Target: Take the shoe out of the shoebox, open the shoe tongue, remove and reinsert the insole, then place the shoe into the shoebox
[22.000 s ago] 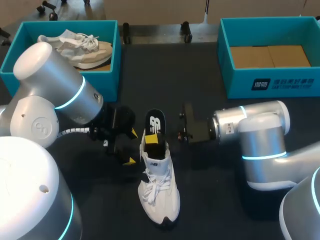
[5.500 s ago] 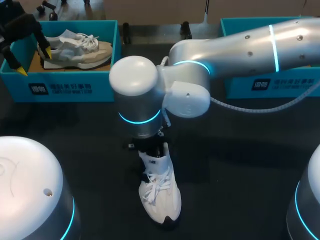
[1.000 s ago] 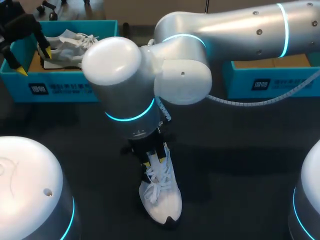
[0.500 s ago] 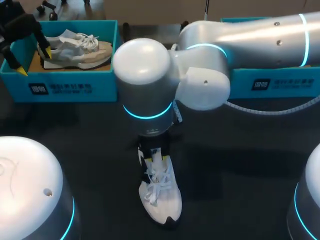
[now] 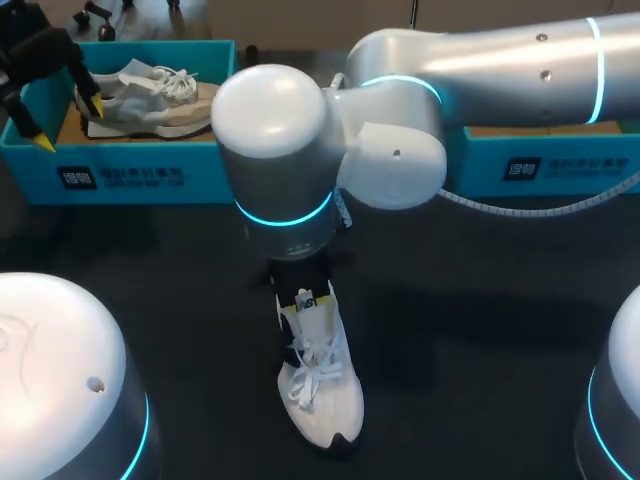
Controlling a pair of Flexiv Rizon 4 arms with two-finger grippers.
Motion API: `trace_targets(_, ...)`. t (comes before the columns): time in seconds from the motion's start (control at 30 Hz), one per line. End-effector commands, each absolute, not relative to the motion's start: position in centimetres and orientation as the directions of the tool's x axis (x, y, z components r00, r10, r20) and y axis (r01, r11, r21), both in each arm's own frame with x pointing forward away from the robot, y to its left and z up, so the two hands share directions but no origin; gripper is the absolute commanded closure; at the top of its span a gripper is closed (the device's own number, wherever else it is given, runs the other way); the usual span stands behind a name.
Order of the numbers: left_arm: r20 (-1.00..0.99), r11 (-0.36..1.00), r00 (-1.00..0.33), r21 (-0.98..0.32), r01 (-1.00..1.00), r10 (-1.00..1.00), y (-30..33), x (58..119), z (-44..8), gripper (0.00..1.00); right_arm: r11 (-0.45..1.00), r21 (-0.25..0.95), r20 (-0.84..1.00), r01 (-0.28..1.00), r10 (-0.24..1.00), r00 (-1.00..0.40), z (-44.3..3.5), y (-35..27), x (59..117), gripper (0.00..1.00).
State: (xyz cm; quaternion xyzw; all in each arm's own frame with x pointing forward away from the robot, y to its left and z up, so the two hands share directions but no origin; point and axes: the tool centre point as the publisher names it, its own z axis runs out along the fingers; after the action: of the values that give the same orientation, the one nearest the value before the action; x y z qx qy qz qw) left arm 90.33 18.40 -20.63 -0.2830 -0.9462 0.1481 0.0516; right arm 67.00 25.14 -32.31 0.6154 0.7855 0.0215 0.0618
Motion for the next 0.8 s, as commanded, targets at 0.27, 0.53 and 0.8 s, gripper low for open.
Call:
trace_targets(0.27,0.016,0.796,-0.834,-0.308,0.521,0.552,18.4,90.4,-20.6,0.0,0.305,0.112,-0.066,0.946,0.952,-0.299,-31.4,23.7,67.3,0.7)
trace_targets(0.53,0.016,0.796,-0.834,-0.308,0.521,0.552,18.4,90.4,-20.6,0.0,0.609,0.072,-0.061,0.79,0.793,-0.606,-28.0,23.8,68.9,0.64)
trace_targets(0.8,0.016,0.796,-0.834,-0.308,0.521,0.552,18.4,90.4,-20.6,0.0,0.854,0.108,-0.074,0.51,0.518,-0.852,-27.6,23.5,70.5,0.0)
